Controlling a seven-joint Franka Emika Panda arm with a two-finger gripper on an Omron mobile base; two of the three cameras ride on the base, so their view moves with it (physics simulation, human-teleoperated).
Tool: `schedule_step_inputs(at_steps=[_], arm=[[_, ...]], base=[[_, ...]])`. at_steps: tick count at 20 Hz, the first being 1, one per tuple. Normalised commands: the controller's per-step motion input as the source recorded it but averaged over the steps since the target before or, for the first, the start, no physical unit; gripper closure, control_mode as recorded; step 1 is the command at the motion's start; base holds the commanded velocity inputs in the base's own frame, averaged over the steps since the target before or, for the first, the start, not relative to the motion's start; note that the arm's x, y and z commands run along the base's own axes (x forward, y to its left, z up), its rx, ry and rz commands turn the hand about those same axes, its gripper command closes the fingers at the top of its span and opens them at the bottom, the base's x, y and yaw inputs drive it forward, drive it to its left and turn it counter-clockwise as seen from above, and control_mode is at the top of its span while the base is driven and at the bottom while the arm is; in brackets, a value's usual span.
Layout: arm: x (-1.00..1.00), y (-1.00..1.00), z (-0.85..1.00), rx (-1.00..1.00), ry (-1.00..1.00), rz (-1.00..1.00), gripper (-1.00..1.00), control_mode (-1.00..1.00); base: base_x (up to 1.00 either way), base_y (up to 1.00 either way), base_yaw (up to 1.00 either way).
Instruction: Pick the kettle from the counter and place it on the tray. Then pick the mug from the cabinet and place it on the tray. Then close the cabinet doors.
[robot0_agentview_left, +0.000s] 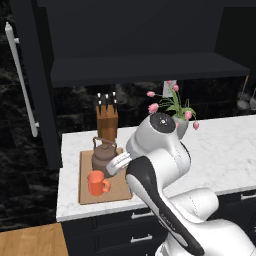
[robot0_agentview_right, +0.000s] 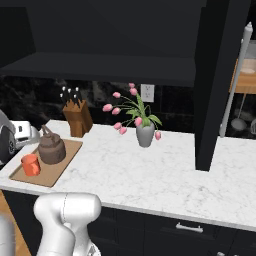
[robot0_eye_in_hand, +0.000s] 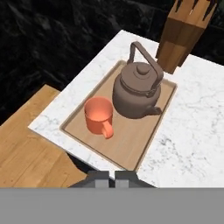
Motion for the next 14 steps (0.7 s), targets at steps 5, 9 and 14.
schedule_step_inputs(at_steps=[5,9,14], arm=[[-0.12,0.07,-0.08,-0.28,-0.23,0.16,1.0,-1.0],[-0.28,0.0,0.0,-0.24,-0.32,0.19,1.0,-1.0],[-0.22,0.01,0.0,-0.19,-0.38,0.17,1.0,-1.0]], base=[[0.0,0.0,0.0],[0.0,0.0,0.0],[0.0,0.0,0.0]])
